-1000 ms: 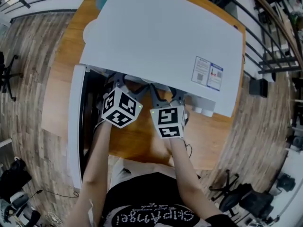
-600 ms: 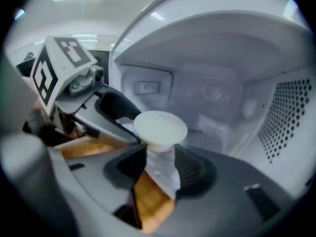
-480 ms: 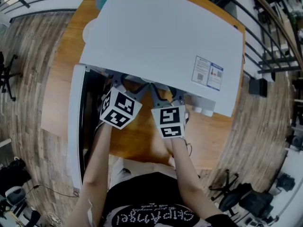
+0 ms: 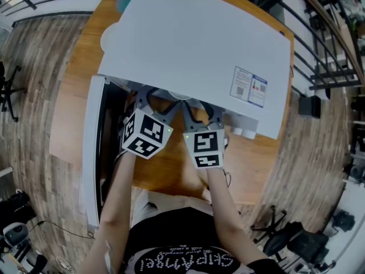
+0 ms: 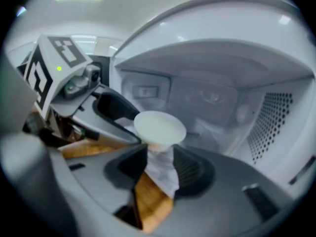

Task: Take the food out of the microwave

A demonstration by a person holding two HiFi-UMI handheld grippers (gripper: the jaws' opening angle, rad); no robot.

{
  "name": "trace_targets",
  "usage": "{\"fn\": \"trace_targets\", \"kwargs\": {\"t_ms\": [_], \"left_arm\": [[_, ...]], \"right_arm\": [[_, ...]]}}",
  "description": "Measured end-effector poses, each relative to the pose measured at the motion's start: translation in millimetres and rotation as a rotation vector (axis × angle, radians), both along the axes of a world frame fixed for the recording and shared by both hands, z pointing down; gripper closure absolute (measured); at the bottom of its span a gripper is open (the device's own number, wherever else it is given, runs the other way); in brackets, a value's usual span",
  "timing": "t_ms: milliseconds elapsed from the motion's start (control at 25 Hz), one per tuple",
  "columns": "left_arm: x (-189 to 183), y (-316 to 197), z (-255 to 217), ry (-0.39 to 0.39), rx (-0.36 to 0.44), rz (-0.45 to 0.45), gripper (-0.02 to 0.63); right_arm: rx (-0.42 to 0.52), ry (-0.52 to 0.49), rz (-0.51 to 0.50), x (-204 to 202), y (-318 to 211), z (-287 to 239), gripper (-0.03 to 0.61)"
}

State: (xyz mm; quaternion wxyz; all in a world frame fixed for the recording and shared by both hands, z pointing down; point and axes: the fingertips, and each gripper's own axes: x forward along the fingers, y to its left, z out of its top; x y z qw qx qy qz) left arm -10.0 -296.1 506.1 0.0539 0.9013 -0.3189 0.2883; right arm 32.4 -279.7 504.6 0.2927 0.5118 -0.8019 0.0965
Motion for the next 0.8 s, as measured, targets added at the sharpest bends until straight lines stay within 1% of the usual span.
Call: {"fn": "trace_targets", "kwargs": {"t_ms": [800], "left_arm": [[-12,42,-12,0.017,0.024,-0.029,0.318]], "right_arm": [[0.025,0.019,-0.022,-12,41,-13,0.400]]}}
